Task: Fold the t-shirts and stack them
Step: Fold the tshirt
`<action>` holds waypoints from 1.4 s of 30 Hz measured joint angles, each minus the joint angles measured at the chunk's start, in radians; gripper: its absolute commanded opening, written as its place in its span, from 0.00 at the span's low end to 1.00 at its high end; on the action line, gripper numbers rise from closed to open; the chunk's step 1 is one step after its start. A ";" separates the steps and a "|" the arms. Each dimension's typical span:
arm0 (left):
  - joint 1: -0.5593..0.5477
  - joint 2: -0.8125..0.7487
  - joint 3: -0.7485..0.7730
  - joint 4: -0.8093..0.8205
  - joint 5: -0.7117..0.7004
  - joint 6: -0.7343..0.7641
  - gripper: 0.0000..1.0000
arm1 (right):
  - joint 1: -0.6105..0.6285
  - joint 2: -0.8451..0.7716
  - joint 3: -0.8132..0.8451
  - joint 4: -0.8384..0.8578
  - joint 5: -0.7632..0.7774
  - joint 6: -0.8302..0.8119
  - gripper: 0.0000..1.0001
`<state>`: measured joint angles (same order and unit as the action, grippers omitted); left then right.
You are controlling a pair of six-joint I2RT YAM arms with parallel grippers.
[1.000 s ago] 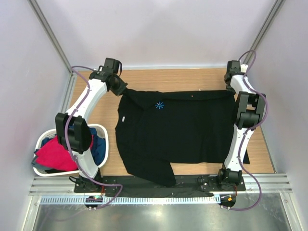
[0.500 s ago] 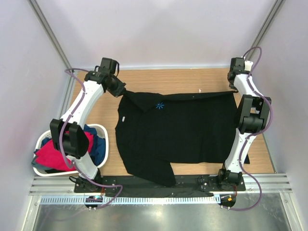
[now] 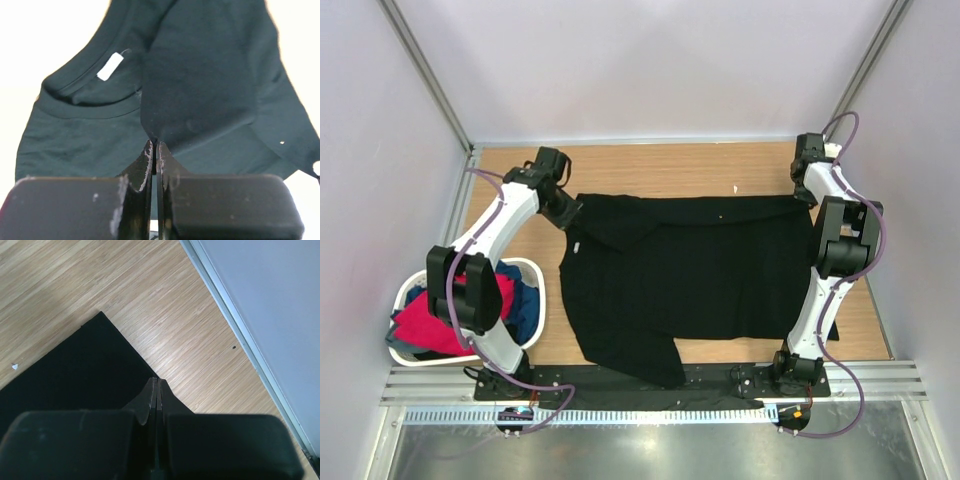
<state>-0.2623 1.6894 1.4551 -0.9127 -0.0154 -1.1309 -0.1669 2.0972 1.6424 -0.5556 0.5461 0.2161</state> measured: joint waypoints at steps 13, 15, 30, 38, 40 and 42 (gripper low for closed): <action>0.000 -0.066 -0.154 0.025 0.009 -0.052 0.00 | 0.000 0.038 -0.001 0.000 0.003 0.008 0.01; -0.002 -0.066 -0.158 0.025 0.009 -0.056 0.00 | 0.000 0.038 -0.001 0.002 0.006 0.006 0.01; -0.099 -0.071 0.001 -0.054 -0.079 -0.036 0.00 | -0.001 0.035 0.000 -0.017 0.018 -0.003 0.01; -0.131 -0.101 -0.024 -0.060 -0.108 -0.041 0.00 | -0.003 0.029 0.015 -0.027 0.021 0.010 0.01; -0.148 -0.117 -0.037 -0.059 -0.120 -0.045 0.00 | -0.003 0.029 0.015 -0.029 0.020 0.023 0.01; -0.164 -0.146 -0.072 -0.058 -0.127 -0.054 0.00 | -0.005 0.030 0.015 -0.030 0.020 0.033 0.01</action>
<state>-0.4263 1.5429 1.3830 -0.9703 -0.1425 -1.1847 -0.1715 2.1269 1.6577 -0.5858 0.5663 0.2489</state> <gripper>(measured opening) 0.009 0.026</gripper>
